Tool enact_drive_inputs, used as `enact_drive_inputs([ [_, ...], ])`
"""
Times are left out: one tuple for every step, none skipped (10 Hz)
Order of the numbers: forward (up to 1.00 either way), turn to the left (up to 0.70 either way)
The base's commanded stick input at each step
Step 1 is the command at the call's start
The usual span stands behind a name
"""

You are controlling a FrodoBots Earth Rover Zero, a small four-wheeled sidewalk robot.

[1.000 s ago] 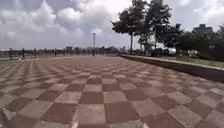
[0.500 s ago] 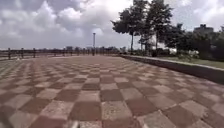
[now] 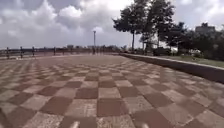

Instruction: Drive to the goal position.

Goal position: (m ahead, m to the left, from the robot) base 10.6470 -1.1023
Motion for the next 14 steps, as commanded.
enact_drive_inputs([
  [0.70,0.00],
  [0.70,0.00],
  [0.70,0.00],
  [0.70,0.00],
  [0.70,0.00],
  [0.70,0.00],
  [0.70,0.00],
  [0.70,0.00],
  [0.70,0.00],
  [0.70,0.00],
  [0.70,0.00],
  [0.70,0.00],
  [0.70,0.00],
  [0.70,0.00],
])
